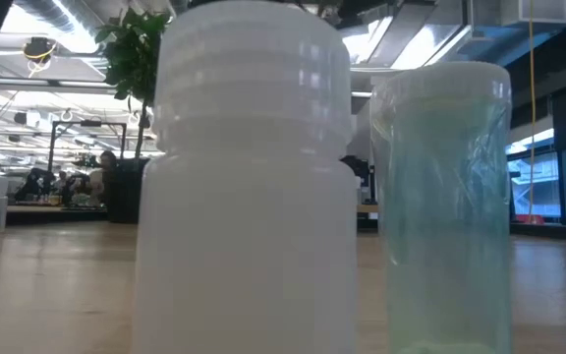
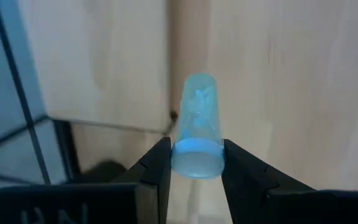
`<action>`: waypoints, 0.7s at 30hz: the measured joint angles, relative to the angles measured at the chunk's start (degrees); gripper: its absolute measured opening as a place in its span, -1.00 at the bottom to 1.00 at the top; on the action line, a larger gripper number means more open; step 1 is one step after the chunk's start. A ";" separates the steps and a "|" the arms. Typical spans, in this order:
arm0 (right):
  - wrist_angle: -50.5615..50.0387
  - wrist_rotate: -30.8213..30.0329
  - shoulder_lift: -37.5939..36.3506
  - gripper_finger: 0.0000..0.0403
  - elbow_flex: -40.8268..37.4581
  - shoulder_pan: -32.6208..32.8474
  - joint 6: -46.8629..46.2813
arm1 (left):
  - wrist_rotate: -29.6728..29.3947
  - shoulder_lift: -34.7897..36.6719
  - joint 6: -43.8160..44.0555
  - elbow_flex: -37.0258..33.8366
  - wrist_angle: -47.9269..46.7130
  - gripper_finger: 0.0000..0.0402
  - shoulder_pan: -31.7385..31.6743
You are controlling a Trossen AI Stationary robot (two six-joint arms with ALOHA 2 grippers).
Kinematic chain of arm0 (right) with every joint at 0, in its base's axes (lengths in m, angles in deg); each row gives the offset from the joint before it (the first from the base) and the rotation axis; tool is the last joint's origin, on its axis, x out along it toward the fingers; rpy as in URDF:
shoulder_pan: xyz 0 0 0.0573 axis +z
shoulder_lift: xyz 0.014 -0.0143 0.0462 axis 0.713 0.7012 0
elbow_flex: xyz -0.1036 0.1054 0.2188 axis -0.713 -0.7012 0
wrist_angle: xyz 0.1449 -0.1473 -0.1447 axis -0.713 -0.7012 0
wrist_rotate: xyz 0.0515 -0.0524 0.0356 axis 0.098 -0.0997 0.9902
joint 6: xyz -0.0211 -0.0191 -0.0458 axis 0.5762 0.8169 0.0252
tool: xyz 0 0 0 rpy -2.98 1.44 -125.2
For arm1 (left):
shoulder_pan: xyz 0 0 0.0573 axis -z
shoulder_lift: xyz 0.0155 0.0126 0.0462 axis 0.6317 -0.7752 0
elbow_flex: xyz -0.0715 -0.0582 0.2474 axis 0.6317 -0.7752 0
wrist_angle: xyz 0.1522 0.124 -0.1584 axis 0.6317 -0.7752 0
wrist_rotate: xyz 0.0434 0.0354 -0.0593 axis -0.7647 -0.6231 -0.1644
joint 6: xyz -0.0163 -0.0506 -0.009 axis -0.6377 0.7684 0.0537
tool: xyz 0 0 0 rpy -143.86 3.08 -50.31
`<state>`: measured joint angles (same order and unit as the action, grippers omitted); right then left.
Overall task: Pick and place medicine bottles onto shelf by color
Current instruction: Put the top blue medicine bottle on the shelf
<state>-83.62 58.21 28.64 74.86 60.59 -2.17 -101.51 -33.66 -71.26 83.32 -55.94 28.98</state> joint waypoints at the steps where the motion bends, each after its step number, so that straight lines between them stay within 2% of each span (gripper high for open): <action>1: -0.21 0.00 0.00 0.26 0.00 0.00 0.00 | 0.21 -0.86 0.69 -0.36 -1.41 -0.50 0.32; 5: -1.85 0.00 0.00 0.26 0.00 0.00 0.02 | 1.26 -4.68 2.21 -1.79 -4.14 -0.50 2.34; 13: -3.26 0.00 -0.28 0.26 0.00 0.15 -0.84 | 2.64 -11.92 1.41 -2.01 -1.88 -0.50 7.42; 21: -6.22 0.00 -1.27 0.26 0.00 0.17 -2.99 | 4.23 -16.26 0.73 -2.04 1.06 -0.50 9.43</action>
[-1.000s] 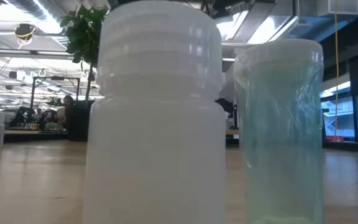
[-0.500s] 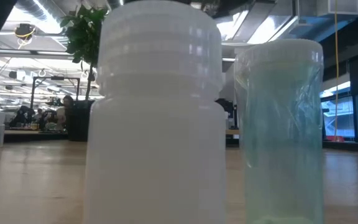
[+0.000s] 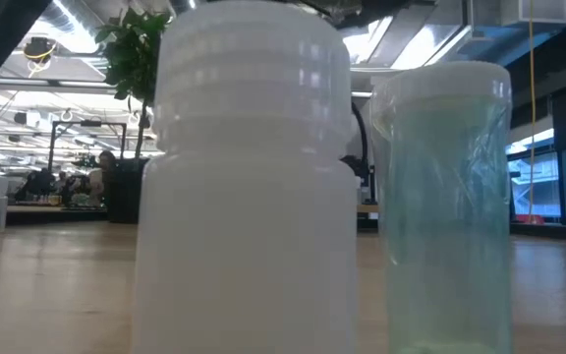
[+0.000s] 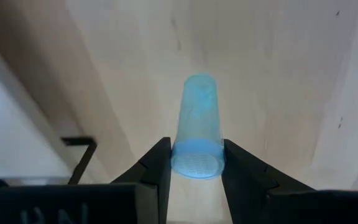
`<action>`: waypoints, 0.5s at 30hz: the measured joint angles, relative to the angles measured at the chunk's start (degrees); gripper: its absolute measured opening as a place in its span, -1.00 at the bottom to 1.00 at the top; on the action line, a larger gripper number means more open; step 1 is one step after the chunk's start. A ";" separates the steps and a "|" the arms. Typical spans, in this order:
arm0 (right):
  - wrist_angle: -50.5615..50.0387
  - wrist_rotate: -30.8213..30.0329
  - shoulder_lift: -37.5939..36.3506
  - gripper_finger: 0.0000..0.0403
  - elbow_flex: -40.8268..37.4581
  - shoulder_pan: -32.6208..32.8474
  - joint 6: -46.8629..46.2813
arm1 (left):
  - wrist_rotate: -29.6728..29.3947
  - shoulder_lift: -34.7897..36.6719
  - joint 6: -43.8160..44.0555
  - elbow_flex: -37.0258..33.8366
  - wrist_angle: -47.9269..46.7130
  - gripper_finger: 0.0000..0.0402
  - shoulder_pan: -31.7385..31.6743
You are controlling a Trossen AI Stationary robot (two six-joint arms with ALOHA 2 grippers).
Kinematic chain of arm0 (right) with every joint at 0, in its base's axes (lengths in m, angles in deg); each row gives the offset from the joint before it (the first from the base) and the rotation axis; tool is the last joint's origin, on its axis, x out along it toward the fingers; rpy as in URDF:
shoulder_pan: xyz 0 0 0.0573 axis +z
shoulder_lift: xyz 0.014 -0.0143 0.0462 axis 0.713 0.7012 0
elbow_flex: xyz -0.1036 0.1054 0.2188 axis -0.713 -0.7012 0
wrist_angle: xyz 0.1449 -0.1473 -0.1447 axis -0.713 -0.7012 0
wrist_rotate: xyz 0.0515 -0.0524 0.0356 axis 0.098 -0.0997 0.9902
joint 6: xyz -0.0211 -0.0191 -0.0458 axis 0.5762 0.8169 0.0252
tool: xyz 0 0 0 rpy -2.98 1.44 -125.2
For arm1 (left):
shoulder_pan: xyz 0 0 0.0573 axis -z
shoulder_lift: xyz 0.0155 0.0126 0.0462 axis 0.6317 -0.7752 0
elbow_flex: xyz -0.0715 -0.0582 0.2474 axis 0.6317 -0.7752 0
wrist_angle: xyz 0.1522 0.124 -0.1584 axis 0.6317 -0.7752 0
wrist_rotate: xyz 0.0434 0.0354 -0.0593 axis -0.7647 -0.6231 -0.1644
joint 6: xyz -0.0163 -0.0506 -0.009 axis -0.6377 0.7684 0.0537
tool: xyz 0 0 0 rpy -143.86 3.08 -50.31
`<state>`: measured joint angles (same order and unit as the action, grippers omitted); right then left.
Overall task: Pick and place medicine bottles onto shelf by color
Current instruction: Put the top blue medicine bottle on the shelf
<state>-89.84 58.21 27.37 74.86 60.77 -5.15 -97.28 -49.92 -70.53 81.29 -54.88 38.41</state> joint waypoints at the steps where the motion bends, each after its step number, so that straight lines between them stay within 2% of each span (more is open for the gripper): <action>1: -0.51 0.00 0.00 0.26 0.00 0.00 -0.01 | 0.00 -0.48 -0.02 0.00 0.21 -0.50 0.22; 15: -0.02 0.08 0.13 0.26 0.00 0.02 -0.09 | 0.07 -2.77 -1.04 0.00 4.31 -0.50 1.36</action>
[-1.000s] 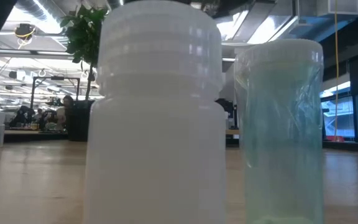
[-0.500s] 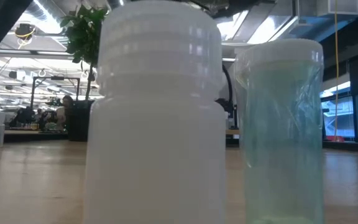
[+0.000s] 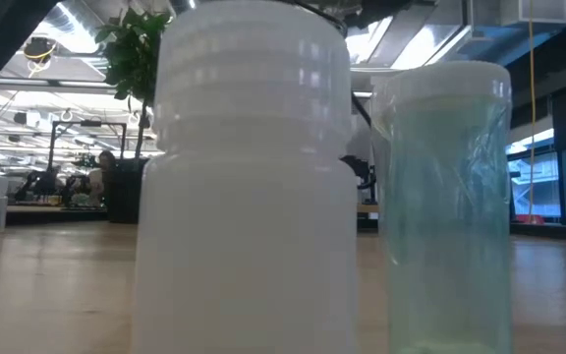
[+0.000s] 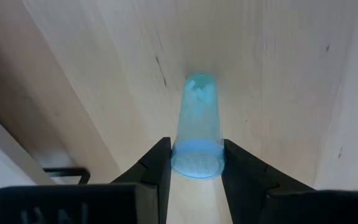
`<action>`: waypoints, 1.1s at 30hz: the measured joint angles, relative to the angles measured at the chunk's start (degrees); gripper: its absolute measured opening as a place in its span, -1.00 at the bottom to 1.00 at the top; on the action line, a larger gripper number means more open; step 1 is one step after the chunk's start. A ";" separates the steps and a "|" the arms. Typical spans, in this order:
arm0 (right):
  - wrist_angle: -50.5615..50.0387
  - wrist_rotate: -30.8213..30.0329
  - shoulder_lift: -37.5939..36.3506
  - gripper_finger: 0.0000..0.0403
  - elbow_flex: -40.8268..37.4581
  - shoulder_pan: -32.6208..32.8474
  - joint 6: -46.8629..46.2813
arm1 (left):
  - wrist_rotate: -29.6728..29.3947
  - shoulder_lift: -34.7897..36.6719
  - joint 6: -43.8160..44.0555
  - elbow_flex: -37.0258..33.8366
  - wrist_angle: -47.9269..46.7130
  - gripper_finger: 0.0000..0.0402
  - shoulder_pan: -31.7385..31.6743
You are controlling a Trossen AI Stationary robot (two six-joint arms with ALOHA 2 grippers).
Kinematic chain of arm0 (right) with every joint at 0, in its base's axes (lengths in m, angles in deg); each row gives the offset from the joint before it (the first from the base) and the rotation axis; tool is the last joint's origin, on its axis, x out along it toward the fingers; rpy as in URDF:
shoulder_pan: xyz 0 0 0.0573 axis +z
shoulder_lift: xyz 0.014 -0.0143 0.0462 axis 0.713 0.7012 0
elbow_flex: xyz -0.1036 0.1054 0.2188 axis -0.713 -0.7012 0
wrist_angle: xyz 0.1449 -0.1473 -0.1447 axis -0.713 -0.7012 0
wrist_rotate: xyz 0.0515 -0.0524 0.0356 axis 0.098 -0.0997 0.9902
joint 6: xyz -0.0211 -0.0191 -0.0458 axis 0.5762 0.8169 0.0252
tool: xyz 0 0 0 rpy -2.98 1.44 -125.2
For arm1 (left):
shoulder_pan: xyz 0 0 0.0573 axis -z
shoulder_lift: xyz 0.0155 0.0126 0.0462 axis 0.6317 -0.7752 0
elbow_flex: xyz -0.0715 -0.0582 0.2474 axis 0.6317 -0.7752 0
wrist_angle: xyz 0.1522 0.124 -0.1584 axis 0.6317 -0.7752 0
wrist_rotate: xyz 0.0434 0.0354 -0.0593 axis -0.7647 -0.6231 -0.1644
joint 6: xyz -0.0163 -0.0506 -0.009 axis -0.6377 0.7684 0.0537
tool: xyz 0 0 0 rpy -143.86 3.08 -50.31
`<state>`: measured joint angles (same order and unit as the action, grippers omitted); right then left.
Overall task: Pick and place medicine bottles onto shelf by color
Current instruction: Put the top blue medicine bottle on the shelf
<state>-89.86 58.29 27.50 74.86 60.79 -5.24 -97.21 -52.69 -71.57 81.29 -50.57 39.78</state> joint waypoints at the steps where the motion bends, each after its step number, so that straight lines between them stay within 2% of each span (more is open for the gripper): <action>1: 0.00 0.03 0.00 0.26 0.00 0.00 0.04 | 0.00 0.00 -0.02 0.00 0.18 -0.50 0.00; 7: 0.01 0.40 0.02 0.26 0.00 0.00 0.10 | -0.30 0.00 -1.84 0.00 0.29 -0.50 -0.02; 12: 0.02 0.42 0.02 0.26 0.00 0.00 0.10 | -4.27 0.08 -4.00 2.65 -5.86 -0.50 -1.02; 24: 0.02 0.40 0.07 0.26 0.00 0.00 0.10 | -3.70 0.17 -6.43 14.15 -10.02 -0.50 -10.49; 33: 0.02 0.43 0.07 0.26 0.00 0.00 0.11 | -5.60 0.17 -13.79 20.26 -10.76 -0.50 -17.91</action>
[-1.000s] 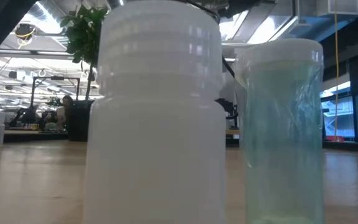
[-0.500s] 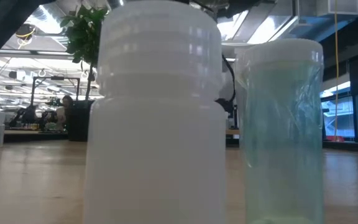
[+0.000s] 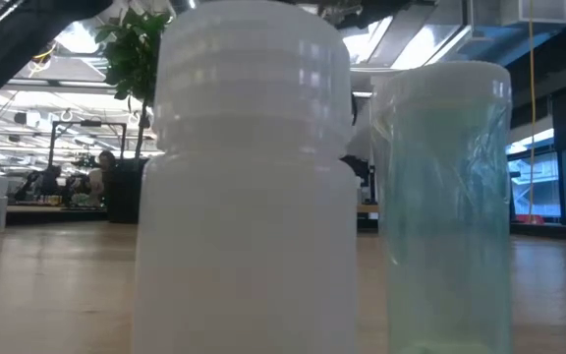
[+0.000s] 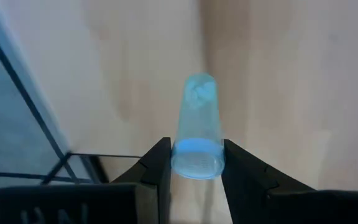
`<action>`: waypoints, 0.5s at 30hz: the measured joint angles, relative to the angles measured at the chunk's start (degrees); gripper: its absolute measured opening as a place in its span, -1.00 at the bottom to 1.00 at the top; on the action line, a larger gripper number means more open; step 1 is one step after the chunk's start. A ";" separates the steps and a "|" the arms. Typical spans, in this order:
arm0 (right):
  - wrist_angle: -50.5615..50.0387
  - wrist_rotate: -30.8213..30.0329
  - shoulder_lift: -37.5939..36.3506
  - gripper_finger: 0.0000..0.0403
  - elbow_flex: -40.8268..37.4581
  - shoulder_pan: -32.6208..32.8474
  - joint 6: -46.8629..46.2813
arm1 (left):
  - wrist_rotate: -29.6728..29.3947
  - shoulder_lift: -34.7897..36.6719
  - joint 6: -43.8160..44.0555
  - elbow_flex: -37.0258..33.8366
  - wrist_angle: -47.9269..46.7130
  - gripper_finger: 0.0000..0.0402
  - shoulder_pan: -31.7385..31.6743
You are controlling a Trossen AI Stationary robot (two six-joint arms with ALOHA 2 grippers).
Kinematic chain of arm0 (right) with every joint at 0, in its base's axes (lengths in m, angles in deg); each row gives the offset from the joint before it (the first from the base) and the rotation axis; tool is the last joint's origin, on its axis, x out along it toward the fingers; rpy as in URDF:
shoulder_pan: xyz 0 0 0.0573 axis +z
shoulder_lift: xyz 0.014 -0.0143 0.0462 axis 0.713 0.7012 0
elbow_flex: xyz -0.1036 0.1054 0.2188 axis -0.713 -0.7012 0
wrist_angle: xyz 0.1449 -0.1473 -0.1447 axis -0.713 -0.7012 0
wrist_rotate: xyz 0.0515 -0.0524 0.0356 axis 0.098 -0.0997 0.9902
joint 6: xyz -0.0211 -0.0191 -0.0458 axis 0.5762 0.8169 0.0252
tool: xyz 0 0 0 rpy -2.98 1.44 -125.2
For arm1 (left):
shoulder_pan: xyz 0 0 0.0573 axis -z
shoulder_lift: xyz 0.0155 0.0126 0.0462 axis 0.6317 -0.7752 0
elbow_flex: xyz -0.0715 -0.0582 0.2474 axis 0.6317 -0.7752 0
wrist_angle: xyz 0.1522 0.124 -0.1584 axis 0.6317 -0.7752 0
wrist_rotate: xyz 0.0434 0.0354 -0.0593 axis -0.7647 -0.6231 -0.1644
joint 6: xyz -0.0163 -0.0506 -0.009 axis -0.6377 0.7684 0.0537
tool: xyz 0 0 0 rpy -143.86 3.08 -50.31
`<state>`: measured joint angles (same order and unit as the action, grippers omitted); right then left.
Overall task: Pick and place medicine bottles onto shelf by color
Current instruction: Put the top blue medicine bottle on the shelf
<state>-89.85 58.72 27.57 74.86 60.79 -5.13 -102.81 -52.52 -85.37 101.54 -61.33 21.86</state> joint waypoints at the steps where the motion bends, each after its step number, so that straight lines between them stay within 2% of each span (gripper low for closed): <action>1: 0.01 -0.01 0.00 0.26 0.00 0.00 -0.01 | -0.14 0.00 -1.07 0.66 0.24 -0.50 -0.80; 8: 0.01 -0.01 0.00 0.26 0.00 -0.01 0.00 | -3.81 0.00 -5.60 6.22 2.51 -0.50 -4.92; 15: 0.01 -0.01 0.00 0.26 0.00 0.00 -0.01 | -3.59 -0.02 -5.57 8.46 2.69 -0.50 -8.26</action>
<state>-89.84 58.71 27.57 74.86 60.79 -5.14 -106.40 -52.54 -90.94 110.01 -58.64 13.60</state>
